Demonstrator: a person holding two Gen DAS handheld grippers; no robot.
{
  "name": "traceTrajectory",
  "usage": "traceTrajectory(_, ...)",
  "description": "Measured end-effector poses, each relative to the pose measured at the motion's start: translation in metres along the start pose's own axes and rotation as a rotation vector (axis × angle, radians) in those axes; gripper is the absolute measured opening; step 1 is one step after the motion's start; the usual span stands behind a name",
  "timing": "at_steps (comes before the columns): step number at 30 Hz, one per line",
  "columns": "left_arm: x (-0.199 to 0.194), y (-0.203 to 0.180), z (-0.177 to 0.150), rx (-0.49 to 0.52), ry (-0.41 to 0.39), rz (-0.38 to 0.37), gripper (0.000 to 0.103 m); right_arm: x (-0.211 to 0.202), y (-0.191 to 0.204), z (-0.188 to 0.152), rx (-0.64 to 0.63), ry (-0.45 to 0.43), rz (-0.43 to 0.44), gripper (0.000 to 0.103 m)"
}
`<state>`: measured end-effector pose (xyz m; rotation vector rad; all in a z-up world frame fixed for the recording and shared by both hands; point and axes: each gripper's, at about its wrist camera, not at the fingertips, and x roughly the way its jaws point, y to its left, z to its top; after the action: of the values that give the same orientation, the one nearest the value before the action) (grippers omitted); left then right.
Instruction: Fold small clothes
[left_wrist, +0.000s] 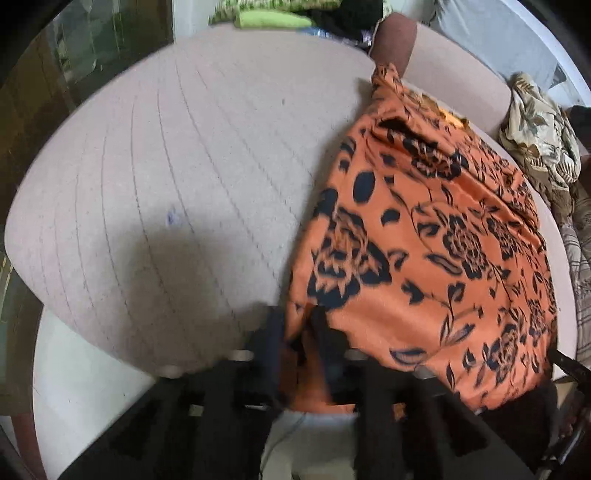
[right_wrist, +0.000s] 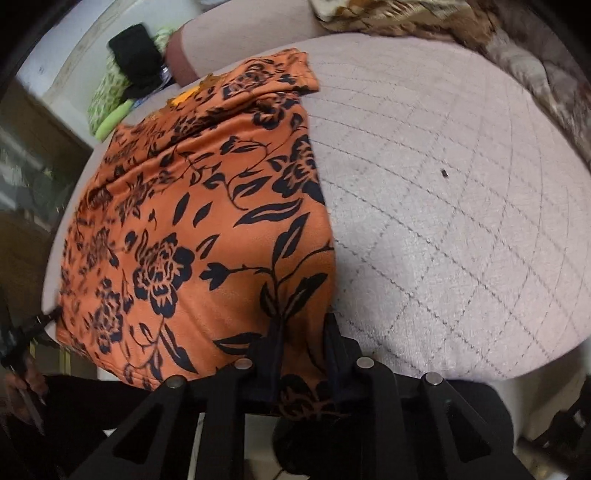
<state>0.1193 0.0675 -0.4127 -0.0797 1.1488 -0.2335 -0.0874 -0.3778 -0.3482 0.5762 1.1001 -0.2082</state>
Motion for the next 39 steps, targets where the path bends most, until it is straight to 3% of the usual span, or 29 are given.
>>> traceTrajectory(1,-0.002,0.003,-0.004,-0.014,0.008,-0.006,0.074,0.0,-0.002,0.0,0.01,0.015,0.009,0.04)
traceTrajectory(2,-0.005,0.005,-0.006,-0.018,0.0,-0.011,0.075,0.001,-0.003,0.001,0.01,0.022,0.02,0.063)
traceTrajectory(3,-0.007,0.006,-0.009,-0.014,-0.009,-0.019,0.075,0.002,-0.002,-0.002,0.006,0.024,0.044,0.076)
traceTrajectory(5,-0.007,0.005,-0.012,-0.003,-0.009,-0.013,0.075,0.004,0.002,-0.006,-0.015,0.008,0.037,0.076)
traceTrajectory(6,-0.008,0.006,-0.013,-0.005,-0.008,-0.004,0.067,0.005,0.009,-0.009,-0.056,-0.008,0.004,0.074)
traceTrajectory(7,-0.008,0.006,-0.014,-0.008,-0.005,0.002,0.032,0.007,0.015,-0.011,-0.085,-0.016,-0.025,0.071)
traceTrajectory(8,-0.005,0.004,-0.013,-0.006,0.016,0.0,0.016,0.008,0.02,-0.013,-0.114,-0.021,-0.061,0.053)
traceTrajectory(10,-0.002,-0.002,-0.012,0.007,0.007,-0.006,0.013,0.006,0.028,-0.014,-0.161,-0.021,-0.092,0.034)
traceTrajectory(11,-0.003,-0.005,-0.012,0.024,0.005,0.004,0.012,0.004,0.029,-0.014,-0.162,-0.014,-0.076,0.016)
traceTrajectory(12,-0.004,-0.006,-0.013,0.031,0.004,0.006,0.011,0.003,0.03,-0.013,-0.161,-0.007,-0.075,0.012)
traceTrajectory(14,-0.006,-0.005,-0.01,0.019,0.008,-0.026,0.01,0.0,0.031,-0.009,-0.155,0.007,-0.062,0.011)
traceTrajectory(19,-0.021,0.002,0.005,-0.018,0.001,-0.128,0.01,-0.022,0.019,0.007,-0.061,-0.003,0.122,0.011)
traceTrajectory(23,-0.041,0.004,0.028,-0.045,-0.022,-0.235,0.01,-0.036,0.021,0.03,0.002,-0.032,0.235,0.011)
traceTrajectory(28,-0.057,-0.007,0.072,-0.022,-0.047,-0.287,0.01,-0.054,0.022,0.073,0.069,-0.105,0.34,0.011)
traceTrajectory(33,-0.058,-0.029,0.143,0.022,-0.075,-0.305,0.009,-0.055,0.026,0.147,0.109,-0.187,0.347,0.008)
traceTrajectory(35,-0.048,-0.043,0.182,0.03,-0.086,-0.311,0.009,-0.053,0.023,0.183,0.13,-0.24,0.346,0.007)
traceTrajectory(36,-0.043,-0.05,0.203,0.033,-0.092,-0.308,0.003,-0.048,0.021,0.208,0.155,-0.262,0.354,0.007)
traceTrajectory(39,-0.015,-0.075,0.263,0.041,-0.098,-0.292,0.001,-0.032,0.022,0.257,0.173,-0.283,0.33,0.007)
